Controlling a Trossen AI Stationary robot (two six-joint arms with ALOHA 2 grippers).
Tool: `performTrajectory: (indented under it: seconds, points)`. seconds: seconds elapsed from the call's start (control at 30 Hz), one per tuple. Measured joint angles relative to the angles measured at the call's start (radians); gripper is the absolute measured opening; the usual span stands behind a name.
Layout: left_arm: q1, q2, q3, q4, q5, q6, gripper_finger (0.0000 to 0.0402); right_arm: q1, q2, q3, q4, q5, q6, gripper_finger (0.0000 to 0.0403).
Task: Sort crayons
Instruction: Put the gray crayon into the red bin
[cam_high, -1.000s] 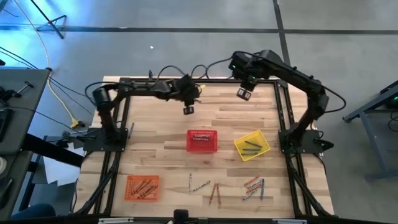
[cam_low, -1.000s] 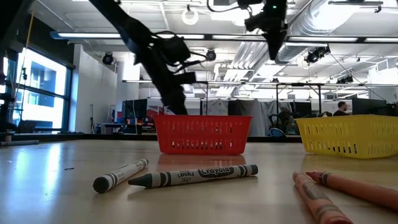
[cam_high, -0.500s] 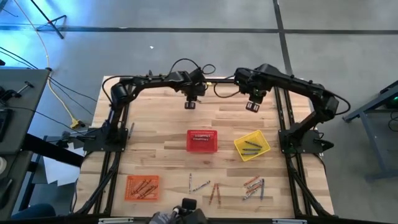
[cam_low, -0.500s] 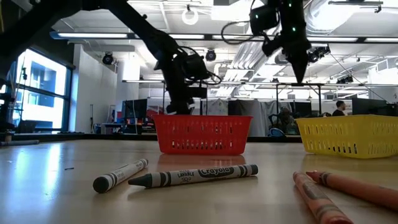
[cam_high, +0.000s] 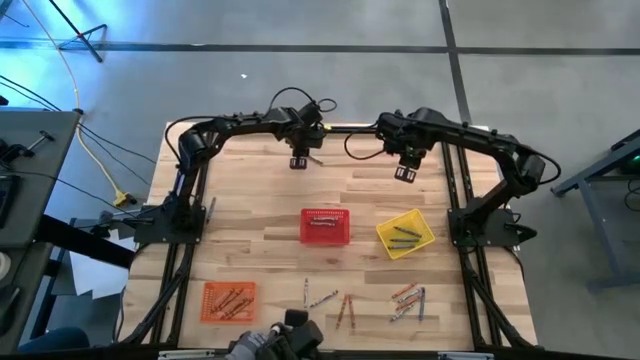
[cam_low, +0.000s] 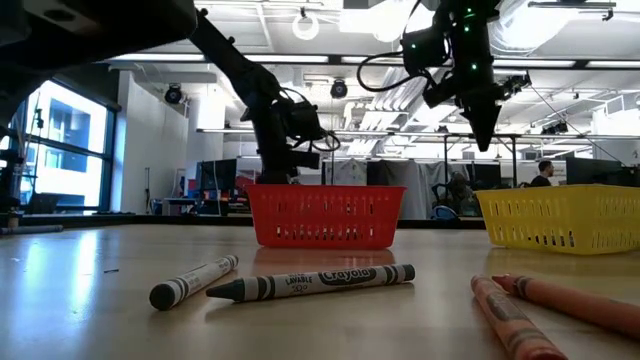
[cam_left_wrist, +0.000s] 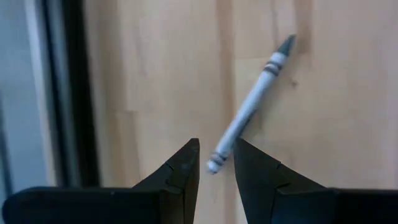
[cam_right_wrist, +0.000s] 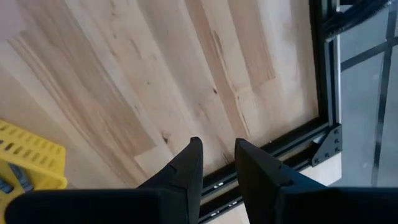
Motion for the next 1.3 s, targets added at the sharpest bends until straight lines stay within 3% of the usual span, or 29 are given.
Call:
performTrajectory:
  seconds: [0.57, 0.77, 0.9, 1.1, 1.3]
  points:
    - [0.009, 0.071, 0.006, -0.052, 0.03, 0.022, 0.0078, -0.018, 0.0, 0.001, 0.014, 0.0, 0.0, 0.0087]
    - [0.01, 0.072, 0.006, -0.066, 0.029, -0.12, 0.001, -0.018, 0.0, 0.001, 0.031, 0.0, 0.0, 0.0087]
    - [0.009, 0.068, 0.004, -0.07, 0.021, -0.253, 0.0006, -0.018, 0.0, 0.001, 0.061, 0.0, 0.007, 0.0087]
    - [0.005, 0.008, -0.008, -0.116, -0.001, -0.366, 0.0001, -0.018, 0.0, 0.002, 0.103, 0.0, 0.004, 0.0087]
    - [-0.011, -0.142, -0.022, -0.12, 0.011, -0.41, 0.0001, -0.043, 0.0, -0.007, 0.128, -0.026, 0.007, 0.0087]
